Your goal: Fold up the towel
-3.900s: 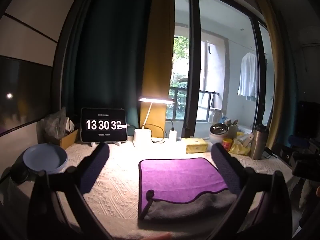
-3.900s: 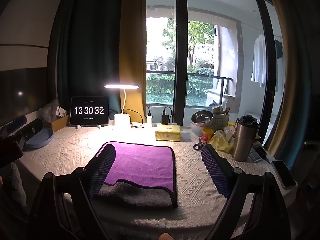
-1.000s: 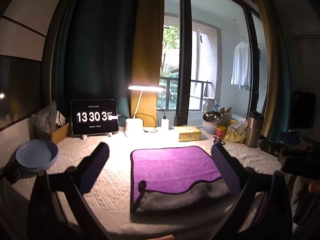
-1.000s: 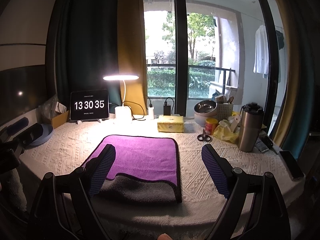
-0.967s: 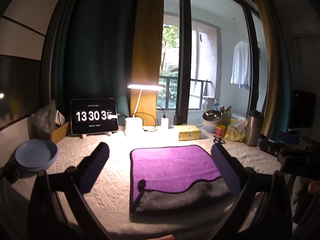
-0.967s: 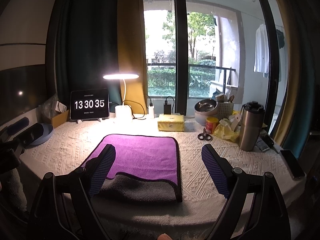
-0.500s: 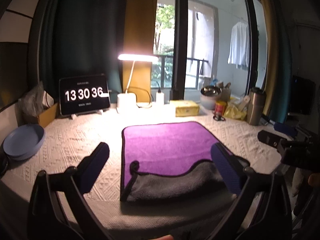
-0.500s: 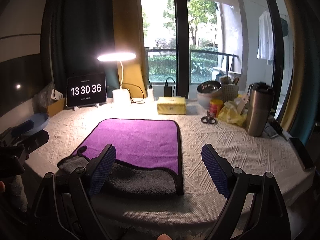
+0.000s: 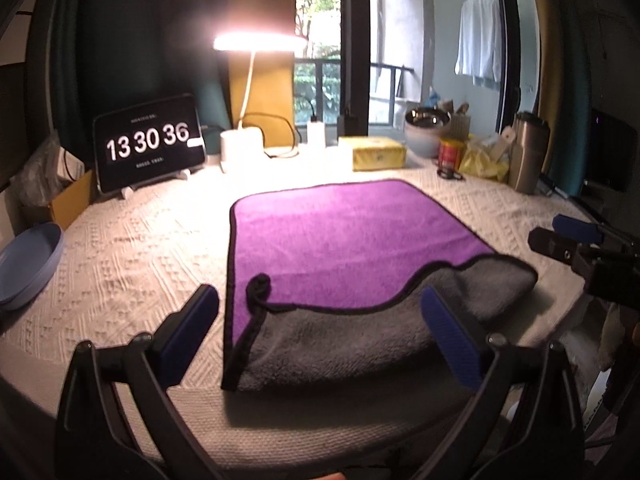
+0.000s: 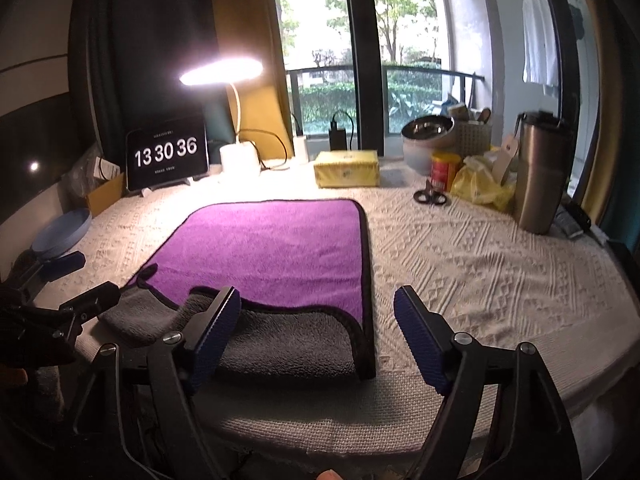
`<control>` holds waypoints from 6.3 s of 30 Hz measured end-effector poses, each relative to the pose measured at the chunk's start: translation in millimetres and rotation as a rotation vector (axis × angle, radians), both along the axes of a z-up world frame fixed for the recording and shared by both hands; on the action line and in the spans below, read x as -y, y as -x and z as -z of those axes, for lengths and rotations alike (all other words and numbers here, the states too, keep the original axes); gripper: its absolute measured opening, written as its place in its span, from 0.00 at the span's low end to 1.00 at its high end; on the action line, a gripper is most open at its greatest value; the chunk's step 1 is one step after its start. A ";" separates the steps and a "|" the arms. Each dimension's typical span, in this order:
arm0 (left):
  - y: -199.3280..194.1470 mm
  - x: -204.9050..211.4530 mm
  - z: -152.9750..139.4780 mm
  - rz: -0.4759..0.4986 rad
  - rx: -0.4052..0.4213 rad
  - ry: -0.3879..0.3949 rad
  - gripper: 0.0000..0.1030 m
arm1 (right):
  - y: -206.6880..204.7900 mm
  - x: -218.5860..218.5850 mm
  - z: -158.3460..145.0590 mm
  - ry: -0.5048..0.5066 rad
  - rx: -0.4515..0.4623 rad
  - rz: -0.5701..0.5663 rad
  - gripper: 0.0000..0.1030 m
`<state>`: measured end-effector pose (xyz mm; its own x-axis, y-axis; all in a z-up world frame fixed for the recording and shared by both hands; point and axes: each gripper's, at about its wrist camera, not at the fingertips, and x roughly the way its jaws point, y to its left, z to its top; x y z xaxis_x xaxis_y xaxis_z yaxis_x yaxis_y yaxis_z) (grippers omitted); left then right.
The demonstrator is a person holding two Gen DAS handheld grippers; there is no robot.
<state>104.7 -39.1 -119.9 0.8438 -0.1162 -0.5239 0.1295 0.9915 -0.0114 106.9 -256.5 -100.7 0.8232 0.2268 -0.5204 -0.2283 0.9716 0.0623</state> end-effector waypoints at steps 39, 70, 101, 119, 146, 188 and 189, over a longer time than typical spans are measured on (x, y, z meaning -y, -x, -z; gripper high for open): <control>-24.7 -6.0 44.5 0.044 -0.159 0.011 0.10 | -27.8 -6.2 50.9 0.095 -0.088 -0.013 0.05; -24.1 -29.8 -27.6 0.010 -0.027 0.112 0.07 | -26.4 -13.6 -23.3 0.098 0.103 -0.018 0.05; -73.8 -35.3 -58.6 -0.009 0.022 0.118 0.07 | -83.6 -17.2 -56.7 0.081 0.145 -0.005 0.05; -119.8 -43.5 -55.1 -0.020 0.028 0.125 0.07 | -111.7 -19.4 -55.5 0.084 0.148 0.003 0.05; -185.5 -47.0 -34.9 -0.040 0.023 0.103 0.07 | -171.0 -18.9 -37.5 0.077 0.131 0.002 0.05; -258.3 -62.8 24.2 -0.146 -0.246 0.092 0.56 | -251.4 -25.4 29.9 0.186 -0.129 0.083 0.05; -258.6 -64.6 23.6 -0.152 -0.245 0.094 0.57 | -252.0 -24.3 30.2 0.182 -0.133 0.085 0.05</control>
<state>363.3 25.5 -143.5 0.7047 -0.0560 -0.7073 -0.0379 0.9925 -0.1164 358.9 -232.1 -130.9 0.7567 0.0524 -0.6517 -0.1472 0.9848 -0.0917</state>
